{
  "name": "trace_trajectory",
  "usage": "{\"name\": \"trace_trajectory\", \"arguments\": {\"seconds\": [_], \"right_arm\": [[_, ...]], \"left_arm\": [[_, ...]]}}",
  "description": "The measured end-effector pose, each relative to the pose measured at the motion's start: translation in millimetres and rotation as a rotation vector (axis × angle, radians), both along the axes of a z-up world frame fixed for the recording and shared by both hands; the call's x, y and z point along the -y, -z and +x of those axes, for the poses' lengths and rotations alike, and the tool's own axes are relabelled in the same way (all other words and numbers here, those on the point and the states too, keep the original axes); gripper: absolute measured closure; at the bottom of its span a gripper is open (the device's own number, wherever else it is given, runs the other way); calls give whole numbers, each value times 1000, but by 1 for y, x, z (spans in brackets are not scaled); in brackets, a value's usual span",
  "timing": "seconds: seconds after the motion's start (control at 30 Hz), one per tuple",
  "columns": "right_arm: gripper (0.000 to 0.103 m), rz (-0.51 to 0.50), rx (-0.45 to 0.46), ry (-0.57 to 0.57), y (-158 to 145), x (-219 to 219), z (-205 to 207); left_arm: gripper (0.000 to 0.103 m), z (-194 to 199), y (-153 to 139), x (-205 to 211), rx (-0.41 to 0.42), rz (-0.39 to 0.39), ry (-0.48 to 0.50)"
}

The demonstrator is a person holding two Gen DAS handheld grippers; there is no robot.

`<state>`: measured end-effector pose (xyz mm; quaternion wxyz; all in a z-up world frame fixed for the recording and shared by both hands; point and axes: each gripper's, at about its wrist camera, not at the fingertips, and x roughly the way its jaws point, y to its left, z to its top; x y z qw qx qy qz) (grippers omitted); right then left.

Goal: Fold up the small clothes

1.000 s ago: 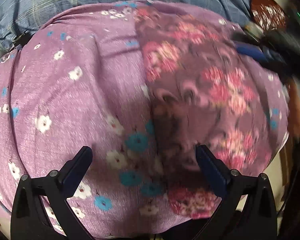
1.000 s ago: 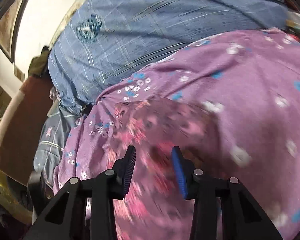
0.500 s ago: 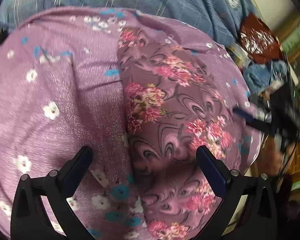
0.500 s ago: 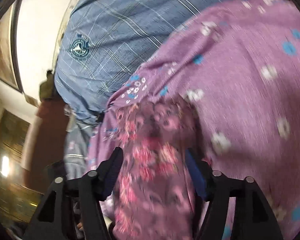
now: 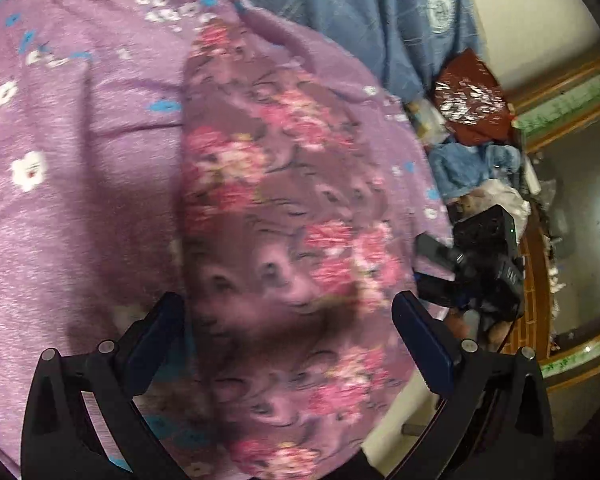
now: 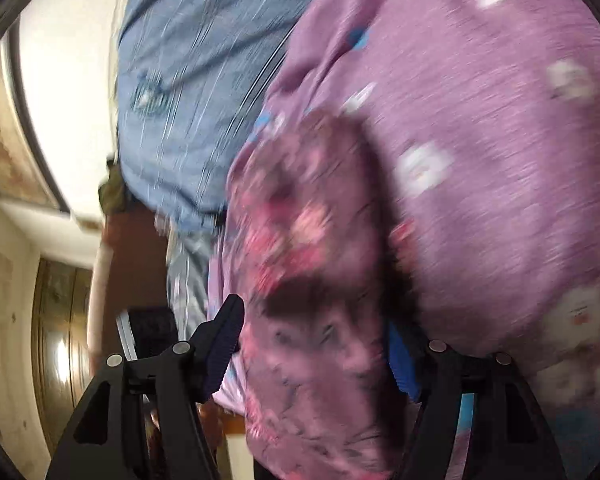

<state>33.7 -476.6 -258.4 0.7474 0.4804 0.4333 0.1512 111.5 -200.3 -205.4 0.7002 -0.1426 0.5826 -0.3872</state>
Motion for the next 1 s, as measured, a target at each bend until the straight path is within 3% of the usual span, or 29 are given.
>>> {"name": "trace_trajectory", "arguments": {"seconds": [0.13, 0.2, 0.27, 0.37, 0.43, 0.5, 0.57, 0.67, 0.77, 0.87, 1.0], "right_arm": [[34, -60, 76, -69, -19, -18, 0], [37, -89, 36, -55, -10, -15, 3], [37, -49, 21, -34, -2, -14, 3], [38, -79, 82, -66, -18, -26, 1], [39, -118, 126, -90, -27, -34, 1], [41, -158, 109, -96, -22, -37, 4], [44, -119, 74, -77, -9, -35, 7], [45, -113, 120, -95, -18, -42, 4], [49, -110, 195, -124, -28, -49, 1], [55, -141, 101, -113, -7, -48, 10], [60, -64, 118, -79, 1, -41, 7]], "left_arm": [[0, 1, 0, 1, 26, 33, 19], [0, 7, 9, -2, -13, 37, -13], [0, 9, 10, -2, -27, 15, -36], [0, 3, -5, 7, 26, -6, 4], [0, -1, -6, 15, 74, 49, 35], [0, -1, 3, 17, 73, 85, 36], [1, 4, 13, 11, 16, 59, -5], [1, 2, 2, 7, 32, -17, -3], [1, -1, 0, 17, 82, 26, 37], [3, 7, 17, 15, 30, 12, 9], [15, 12, 18, 13, 20, -49, -6]]}}
